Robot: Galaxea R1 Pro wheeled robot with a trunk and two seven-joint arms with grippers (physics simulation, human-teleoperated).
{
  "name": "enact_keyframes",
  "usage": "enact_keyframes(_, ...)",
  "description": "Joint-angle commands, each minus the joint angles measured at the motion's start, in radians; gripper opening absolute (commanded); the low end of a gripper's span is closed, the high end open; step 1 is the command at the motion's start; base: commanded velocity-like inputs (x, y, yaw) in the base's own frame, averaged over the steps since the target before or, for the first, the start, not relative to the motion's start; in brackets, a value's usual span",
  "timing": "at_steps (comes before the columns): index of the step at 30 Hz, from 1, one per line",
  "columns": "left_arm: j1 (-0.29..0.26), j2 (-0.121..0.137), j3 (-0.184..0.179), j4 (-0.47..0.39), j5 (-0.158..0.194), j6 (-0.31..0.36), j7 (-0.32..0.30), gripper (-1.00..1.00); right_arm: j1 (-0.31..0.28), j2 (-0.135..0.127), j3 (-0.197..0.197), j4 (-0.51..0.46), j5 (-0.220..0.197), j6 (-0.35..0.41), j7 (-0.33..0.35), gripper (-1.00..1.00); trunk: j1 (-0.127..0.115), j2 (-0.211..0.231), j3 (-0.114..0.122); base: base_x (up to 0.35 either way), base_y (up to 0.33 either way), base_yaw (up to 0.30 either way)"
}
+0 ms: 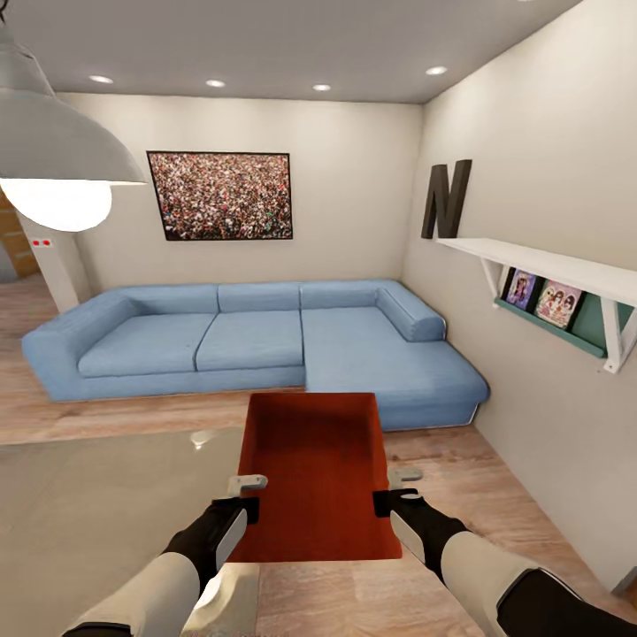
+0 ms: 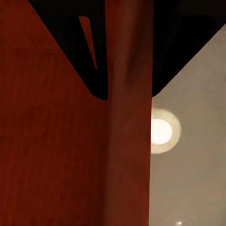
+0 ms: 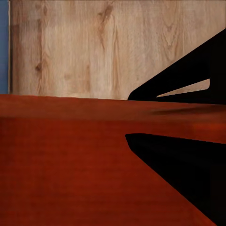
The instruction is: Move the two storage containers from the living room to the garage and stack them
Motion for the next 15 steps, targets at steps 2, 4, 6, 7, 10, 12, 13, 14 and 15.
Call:
enact_keyframes(2,0.0,0.004,0.005,0.001,-0.007,0.009,0.009,-1.0,-0.002,-0.007,-0.014,-0.004,0.021,-0.028,-0.007,-1.0,0.001,-0.002,-0.002,0.0,0.0,0.274)
enact_keyframes(4,0.0,0.004,0.005,0.001,-0.007,0.009,0.009,-1.0,-0.002,-0.007,-0.014,-0.004,0.021,-0.028,-0.007,-1.0,0.001,-0.002,-0.002,0.0,0.0,0.274)
enact_keyframes(6,0.0,0.004,0.005,0.001,-0.007,0.009,0.009,-1.0,-0.002,-0.007,-0.014,-0.004,0.021,-0.028,-0.007,-1.0,0.001,-0.002,-0.002,0.0,0.0,0.274)
enact_keyframes(7,0.0,0.005,0.005,0.001,-0.007,0.009,0.009,-1.0,-0.002,-0.007,-0.014,-0.004,0.021,-0.028,-0.007,-1.0,0.001,-0.002,-0.002,0.0,0.0,0.274)
enact_keyframes(10,0.0,0.004,0.005,0.001,-0.007,0.009,0.009,-1.0,-0.002,-0.007,-0.014,-0.004,0.021,-0.027,-0.007,-1.0,0.001,-0.002,-0.002,0.0,0.0,0.274)
enact_keyframes(12,0.0,0.004,0.005,0.001,-0.007,0.009,0.009,-1.0,-0.002,-0.007,-0.014,-0.004,0.021,-0.028,-0.007,-1.0,0.001,-0.002,-0.002,0.0,0.0,0.274)
enact_keyframes(13,0.0,0.004,0.005,0.001,-0.007,0.009,0.009,-1.0,-0.002,-0.007,-0.014,-0.004,0.021,-0.028,-0.007,-1.0,0.001,-0.002,-0.002,0.0,0.0,0.274)
enact_keyframes(14,0.0,0.004,0.005,0.001,-0.007,0.009,0.009,-1.0,-0.002,-0.007,-0.014,-0.004,0.021,-0.028,-0.007,-1.0,0.001,-0.002,-0.002,0.0,0.0,0.274)
enact_keyframes(15,0.0,0.004,0.005,0.001,-0.007,0.009,0.009,-1.0,-0.002,-0.007,-0.014,-0.004,0.021,-0.028,-0.007,-1.0,0.001,-0.002,-0.002,0.0,0.0,0.274)
